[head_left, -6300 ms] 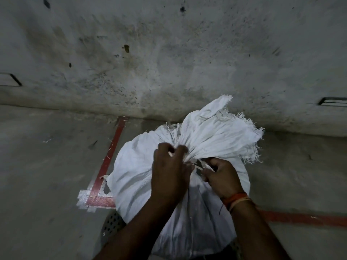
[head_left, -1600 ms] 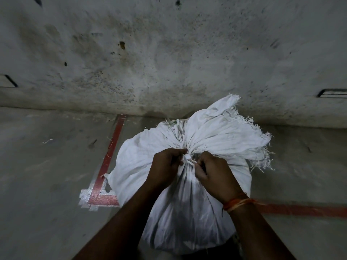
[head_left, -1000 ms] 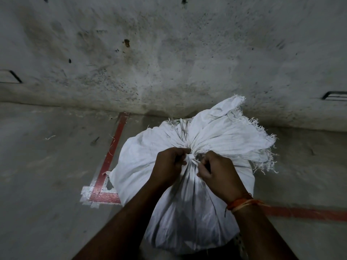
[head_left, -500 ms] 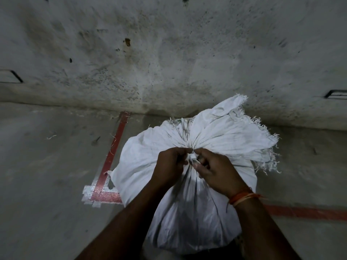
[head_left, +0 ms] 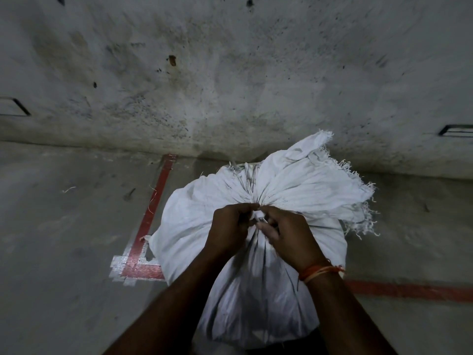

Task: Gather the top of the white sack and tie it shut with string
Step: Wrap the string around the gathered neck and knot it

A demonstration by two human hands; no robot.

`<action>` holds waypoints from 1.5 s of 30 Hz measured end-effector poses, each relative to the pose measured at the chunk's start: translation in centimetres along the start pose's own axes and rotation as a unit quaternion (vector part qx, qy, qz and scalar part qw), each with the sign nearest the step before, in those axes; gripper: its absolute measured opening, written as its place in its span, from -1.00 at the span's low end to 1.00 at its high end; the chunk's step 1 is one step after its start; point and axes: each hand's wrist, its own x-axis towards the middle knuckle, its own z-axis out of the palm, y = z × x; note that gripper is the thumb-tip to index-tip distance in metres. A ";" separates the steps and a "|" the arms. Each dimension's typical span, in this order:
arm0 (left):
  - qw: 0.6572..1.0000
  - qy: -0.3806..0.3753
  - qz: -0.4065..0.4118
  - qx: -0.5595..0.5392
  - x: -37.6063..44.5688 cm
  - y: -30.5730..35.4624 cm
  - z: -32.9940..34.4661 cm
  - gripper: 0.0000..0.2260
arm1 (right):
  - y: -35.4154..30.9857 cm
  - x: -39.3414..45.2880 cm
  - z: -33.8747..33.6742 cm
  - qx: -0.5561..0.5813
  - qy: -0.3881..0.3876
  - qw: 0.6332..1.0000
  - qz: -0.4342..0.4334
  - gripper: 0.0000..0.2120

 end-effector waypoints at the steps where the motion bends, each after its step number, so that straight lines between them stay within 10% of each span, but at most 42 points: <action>1: 1.000 -0.001 0.000 0.000 0.0 0.0 0.0 -0.71 | 0.1 0.0 -0.5 0.034 -0.026 0.999 0.013 -0.68; 34: 1.000 -0.011 -0.007 0.019 -0.1 0.5 -1.2 -0.71 | -0.6 1.0 1.6 0.110 0.056 0.984 0.126 -0.87; 37: 0.998 -0.040 -0.034 0.025 0.2 1.5 -2.0 -0.75 | -1.4 1.0 1.2 0.214 0.168 0.930 0.246 -0.85; 40: 1.000 -0.005 -0.025 0.001 0.8 2.2 -3.0 -0.75 | -0.5 1.8 -0.6 0.331 0.359 0.768 0.415 -0.63; 45: 0.996 -0.003 -0.075 -0.045 4.6 2.6 -2.2 -0.44 | 3.0 3.2 -2.9 0.581 0.405 0.605 0.364 -0.33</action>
